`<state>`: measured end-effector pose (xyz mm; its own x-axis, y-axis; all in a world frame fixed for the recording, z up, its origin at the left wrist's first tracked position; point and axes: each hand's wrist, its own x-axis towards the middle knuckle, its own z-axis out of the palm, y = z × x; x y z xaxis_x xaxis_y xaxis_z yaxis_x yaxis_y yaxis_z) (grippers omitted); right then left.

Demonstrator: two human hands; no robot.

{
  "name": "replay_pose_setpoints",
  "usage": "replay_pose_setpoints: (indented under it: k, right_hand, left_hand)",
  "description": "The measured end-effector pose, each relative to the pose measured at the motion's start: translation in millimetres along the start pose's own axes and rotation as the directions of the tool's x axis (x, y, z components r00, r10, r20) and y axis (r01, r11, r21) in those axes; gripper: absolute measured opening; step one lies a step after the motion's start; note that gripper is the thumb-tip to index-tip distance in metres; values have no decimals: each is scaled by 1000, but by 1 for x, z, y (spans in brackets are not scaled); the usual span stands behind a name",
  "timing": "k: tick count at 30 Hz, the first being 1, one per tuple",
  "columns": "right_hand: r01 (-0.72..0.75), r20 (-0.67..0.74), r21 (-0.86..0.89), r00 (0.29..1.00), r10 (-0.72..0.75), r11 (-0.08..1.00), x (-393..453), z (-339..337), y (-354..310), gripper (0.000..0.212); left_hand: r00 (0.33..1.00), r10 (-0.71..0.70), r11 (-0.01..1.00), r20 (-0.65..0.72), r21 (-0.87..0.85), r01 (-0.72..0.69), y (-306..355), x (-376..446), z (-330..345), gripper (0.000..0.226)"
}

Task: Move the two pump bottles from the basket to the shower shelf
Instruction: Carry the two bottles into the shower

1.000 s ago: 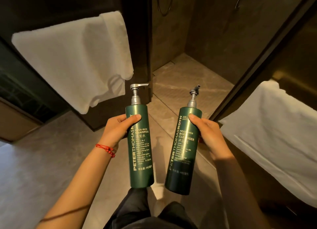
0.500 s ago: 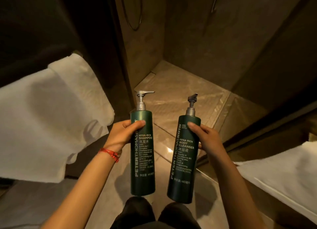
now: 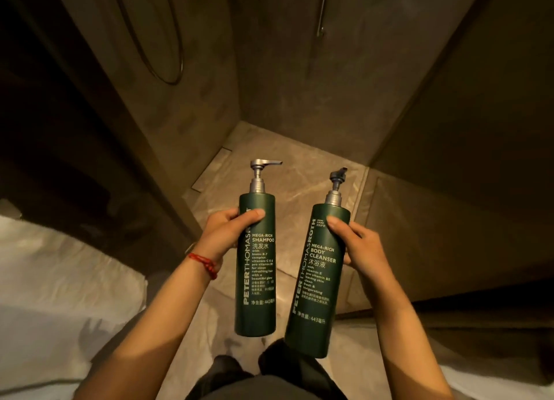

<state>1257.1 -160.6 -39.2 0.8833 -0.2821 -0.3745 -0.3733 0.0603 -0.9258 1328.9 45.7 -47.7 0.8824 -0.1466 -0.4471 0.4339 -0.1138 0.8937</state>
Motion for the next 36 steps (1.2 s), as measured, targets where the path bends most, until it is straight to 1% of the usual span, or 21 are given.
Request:
replay_pose_setpoints:
  k: [2, 5, 9, 14, 17, 19, 23, 27, 30, 33, 36]
  right_hand:
    - [15, -15, 19, 1000, -14, 1000, 22, -10, -15, 22]
    - [6, -38, 21, 999, -6, 1000, 57, -21, -33, 15]
    - [10, -97, 21, 995, -8, 1000, 101, -28, -51, 18]
    - [-23, -123, 71, 992, 32, 997, 163, -24, -64, 23]
    - [-1, -141, 74, 990, 11, 997, 209, -20, -79, 38]
    - [26, -162, 69, 987, -15, 997, 244, -17, -93, 42]
    - [-11, -189, 63, 982, 23, 998, 317, -6, -128, 23]
    - [7, -165, 36, 986, -1, 999, 376, 9, -165, 20]
    - [20, -135, 23, 991, -17, 1000, 413, 17, -182, 22]
    - [22, -85, 3, 996, -21, 1000, 446, 22, -196, 23]
    - [26, -30, -5, 999, -26, 1000, 482, 25, -209, 22]
  left_hand:
    - [1000, 1, 1000, -3, -15, -1, 19, 23, 11, 10]
    - [1000, 5, 1000, 3, -18, -5, 43, 57, 22, 12]
    - [999, 19, 999, 39, -28, -18, 69, 98, 31, 12]
    - [997, -29, 1000, 74, -8, 30, 96, 170, 35, 16]
    - [992, -14, 1000, 124, -10, 15, 117, 221, 40, 18]
    - [989, -10, 1000, 149, -22, 14, 133, 256, 42, 19]
    - [990, -3, 998, 138, -59, 11, 170, 320, 38, 15]
    - [992, 11, 996, 125, -91, 1, 202, 371, 30, 15]
    - [994, 5, 996, 105, -86, 4, 219, 405, 24, 15]
    - [998, 12, 997, 69, -76, -7, 232, 431, 20, 15]
    - [1000, 2, 995, 17, -102, -1, 240, 454, 16, 15]
